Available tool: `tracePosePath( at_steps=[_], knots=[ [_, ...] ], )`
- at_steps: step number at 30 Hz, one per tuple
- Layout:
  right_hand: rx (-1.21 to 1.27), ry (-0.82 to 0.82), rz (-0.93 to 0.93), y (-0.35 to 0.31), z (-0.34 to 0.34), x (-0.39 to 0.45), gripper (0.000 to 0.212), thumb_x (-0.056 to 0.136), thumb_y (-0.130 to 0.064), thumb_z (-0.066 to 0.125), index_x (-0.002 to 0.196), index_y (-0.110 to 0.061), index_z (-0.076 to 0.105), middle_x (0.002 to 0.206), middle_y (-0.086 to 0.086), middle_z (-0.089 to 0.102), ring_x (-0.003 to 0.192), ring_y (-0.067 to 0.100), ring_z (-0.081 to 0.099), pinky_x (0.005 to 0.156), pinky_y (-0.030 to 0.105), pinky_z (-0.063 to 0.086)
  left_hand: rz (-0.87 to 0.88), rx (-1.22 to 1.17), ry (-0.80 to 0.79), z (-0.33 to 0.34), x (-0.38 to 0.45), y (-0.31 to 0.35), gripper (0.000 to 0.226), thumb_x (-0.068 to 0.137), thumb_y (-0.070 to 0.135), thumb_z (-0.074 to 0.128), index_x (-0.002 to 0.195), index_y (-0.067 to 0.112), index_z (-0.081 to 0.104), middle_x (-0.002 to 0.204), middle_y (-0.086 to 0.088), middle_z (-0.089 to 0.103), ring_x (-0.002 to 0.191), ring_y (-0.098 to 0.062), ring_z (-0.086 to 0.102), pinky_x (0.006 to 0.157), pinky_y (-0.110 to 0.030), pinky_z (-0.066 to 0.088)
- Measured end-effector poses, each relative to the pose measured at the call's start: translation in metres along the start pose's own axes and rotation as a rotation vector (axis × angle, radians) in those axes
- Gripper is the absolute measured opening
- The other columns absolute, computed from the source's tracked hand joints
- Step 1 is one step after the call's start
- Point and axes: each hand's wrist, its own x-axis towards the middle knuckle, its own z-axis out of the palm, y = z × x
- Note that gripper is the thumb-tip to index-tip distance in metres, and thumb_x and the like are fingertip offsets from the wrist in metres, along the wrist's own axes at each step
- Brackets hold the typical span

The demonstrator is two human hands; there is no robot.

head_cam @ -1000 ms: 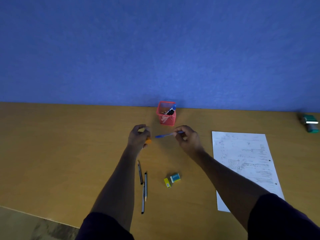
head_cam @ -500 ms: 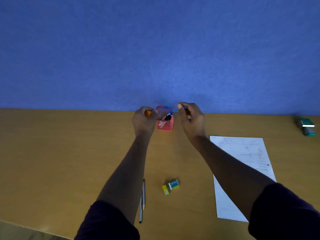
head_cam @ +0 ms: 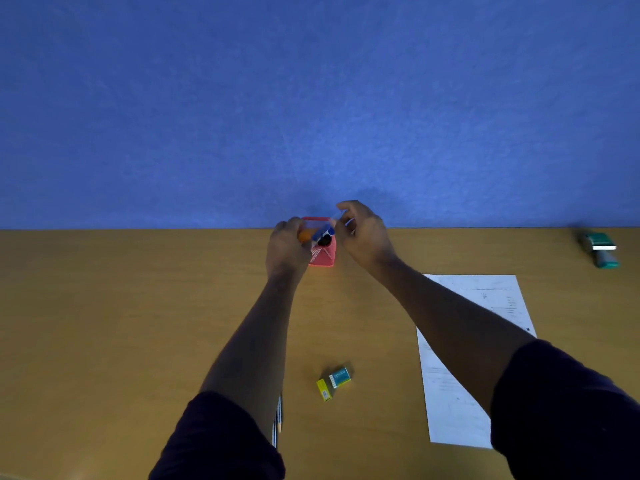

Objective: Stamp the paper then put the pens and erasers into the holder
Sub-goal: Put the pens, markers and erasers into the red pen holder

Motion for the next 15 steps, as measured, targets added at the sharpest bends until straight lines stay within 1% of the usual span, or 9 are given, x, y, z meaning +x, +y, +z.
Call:
tracePosePath(
  at_steps=[2,5,6,7,9,11,13,14,15],
  knots=[
    [0.008,0.035,-0.035,0.006,-0.001,-0.012,0.031,0.093,-0.017,0.064,0.123,-0.011,0.059,0.101,0.005,0.065,0.08,0.014,0.064,0.069,0.026,0.053,-0.039,-0.079,-0.024,0.003,0.002,-0.001,0.034,0.085,0.008,0.073,0.119,0.011,0.067,0.109,-0.008,0.069,0.098,-0.022,0.066,0.079,-0.035,0.058],
    [0.011,0.086,-0.067,0.016,-0.003,-0.032,0.029,0.092,-0.013,0.064,0.121,-0.008,0.059,0.1,0.008,0.062,0.078,0.016,0.061,0.067,0.024,0.05,-0.088,-0.196,-0.013,0.004,0.0,-0.001,0.028,0.088,0.004,0.068,0.115,0.011,0.069,0.104,0.0,0.073,0.097,-0.015,0.069,0.073,-0.007,0.047],
    [0.002,0.096,-0.067,0.02,-0.003,-0.039,0.028,0.092,-0.013,0.064,0.119,-0.007,0.059,0.1,0.008,0.062,0.077,0.015,0.06,0.066,0.021,0.047,-0.089,-0.218,0.017,0.004,-0.001,-0.002,0.024,0.089,0.003,0.065,0.112,0.011,0.07,0.1,0.002,0.074,0.095,-0.014,0.07,0.071,-0.003,0.043],
    [-0.017,0.099,-0.065,0.023,-0.002,-0.047,0.027,0.092,-0.013,0.064,0.118,-0.007,0.06,0.101,0.007,0.062,0.075,0.013,0.058,0.065,0.018,0.044,-0.089,-0.232,0.044,0.002,-0.002,-0.003,0.022,0.09,0.003,0.063,0.108,0.011,0.071,0.098,0.001,0.074,0.093,-0.014,0.07,0.071,-0.005,0.043],
    [-0.04,0.075,-0.065,0.029,0.001,-0.064,0.024,0.09,-0.01,0.064,0.114,-0.007,0.061,0.101,0.007,0.062,0.071,0.011,0.055,0.064,0.018,0.042,-0.093,-0.236,0.092,-0.002,-0.007,-0.007,0.015,0.09,0.006,0.063,0.101,0.012,0.073,0.096,-0.001,0.075,0.089,-0.015,0.07,0.075,-0.018,0.05],
    [-0.044,-0.016,-0.082,0.033,0.005,-0.082,0.022,0.089,-0.008,0.065,0.111,-0.008,0.064,0.098,0.005,0.063,0.069,0.011,0.055,0.061,0.023,0.048,-0.113,-0.204,0.118,-0.009,-0.014,-0.016,0.006,0.09,0.013,0.067,0.093,0.011,0.072,0.091,-0.003,0.075,0.084,-0.017,0.068,0.073,-0.025,0.05],
    [-0.074,-0.207,-0.108,0.037,0.008,-0.1,0.019,0.087,-0.013,0.07,0.106,-0.012,0.067,0.095,0.001,0.066,0.071,0.011,0.06,0.062,0.03,0.054,-0.166,-0.085,0.059,-0.018,-0.022,-0.03,0.014,0.09,0.024,0.07,0.084,0.013,0.068,0.085,-0.004,0.073,0.078,-0.019,0.063,0.068,-0.025,0.043],
    [-0.086,-0.336,-0.126,0.039,0.01,-0.107,0.018,0.086,-0.017,0.072,0.103,-0.015,0.069,0.094,0.0,0.067,0.072,0.012,0.061,0.063,0.031,0.054,-0.199,-0.022,-0.043,-0.024,-0.026,-0.038,0.02,0.09,0.031,0.07,0.081,0.014,0.066,0.084,-0.004,0.071,0.077,-0.02,0.062,0.067,-0.025,0.043],
    [-0.109,-0.479,-0.141,0.04,0.011,-0.115,0.018,0.084,-0.022,0.074,0.101,-0.018,0.07,0.094,-0.002,0.068,0.075,0.011,0.062,0.065,0.029,0.051,-0.239,0.05,-0.224,-0.03,-0.029,-0.045,0.025,0.09,0.037,0.07,0.081,0.013,0.067,0.083,-0.004,0.071,0.077,-0.021,0.064,0.066,-0.025,0.045]
  ],
)
